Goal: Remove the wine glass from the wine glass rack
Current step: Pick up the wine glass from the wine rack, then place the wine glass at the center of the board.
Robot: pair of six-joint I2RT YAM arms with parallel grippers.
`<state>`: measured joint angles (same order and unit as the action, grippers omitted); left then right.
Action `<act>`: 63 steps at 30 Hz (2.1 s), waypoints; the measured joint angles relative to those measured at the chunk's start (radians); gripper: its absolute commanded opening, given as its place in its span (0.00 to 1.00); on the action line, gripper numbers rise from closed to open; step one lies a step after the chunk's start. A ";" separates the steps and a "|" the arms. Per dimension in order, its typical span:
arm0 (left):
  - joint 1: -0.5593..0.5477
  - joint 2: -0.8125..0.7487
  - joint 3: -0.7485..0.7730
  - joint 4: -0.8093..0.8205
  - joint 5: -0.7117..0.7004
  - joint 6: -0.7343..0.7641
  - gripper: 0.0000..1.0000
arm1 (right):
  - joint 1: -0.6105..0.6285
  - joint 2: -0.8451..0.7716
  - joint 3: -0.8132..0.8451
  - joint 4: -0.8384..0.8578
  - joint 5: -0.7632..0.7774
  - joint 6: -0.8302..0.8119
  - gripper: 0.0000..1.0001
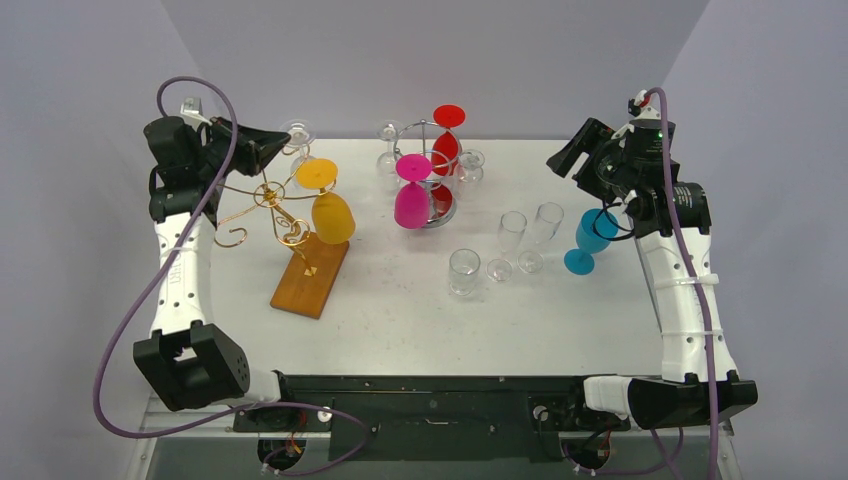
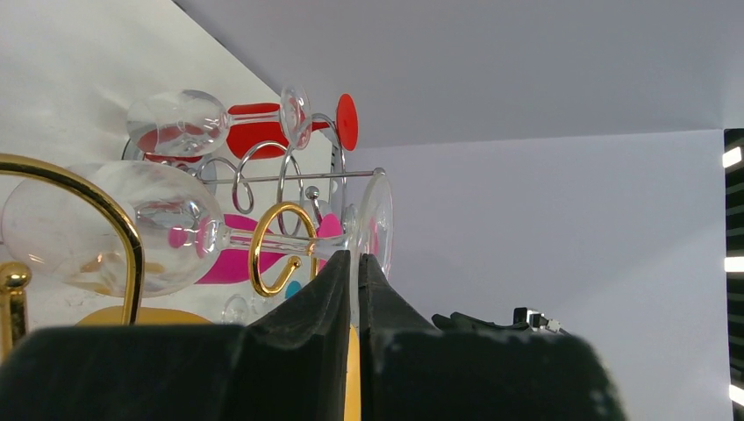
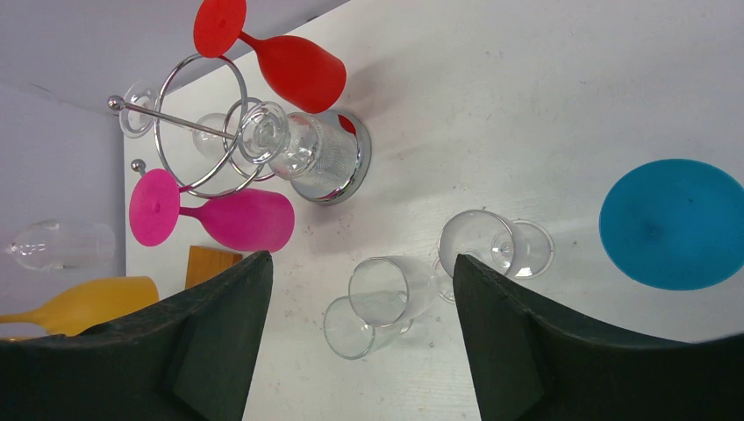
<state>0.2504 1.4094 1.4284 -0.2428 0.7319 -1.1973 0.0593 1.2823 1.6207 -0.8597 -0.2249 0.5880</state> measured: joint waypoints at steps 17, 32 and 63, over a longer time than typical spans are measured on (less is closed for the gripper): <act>0.000 -0.084 -0.043 -0.008 0.007 0.003 0.00 | 0.000 0.000 0.000 0.000 0.000 0.000 0.70; 0.043 -0.145 -0.043 -0.139 -0.071 0.083 0.00 | 0.000 0.000 0.000 0.000 0.000 0.000 0.70; 0.067 0.166 0.382 -0.091 -0.114 0.039 0.00 | 0.000 0.000 0.000 0.000 0.001 0.000 0.71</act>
<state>0.3172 1.5749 1.8103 -0.3336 0.6174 -1.1580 0.0597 1.2827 1.6207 -0.8597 -0.2237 0.5877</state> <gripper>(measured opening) 0.017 0.709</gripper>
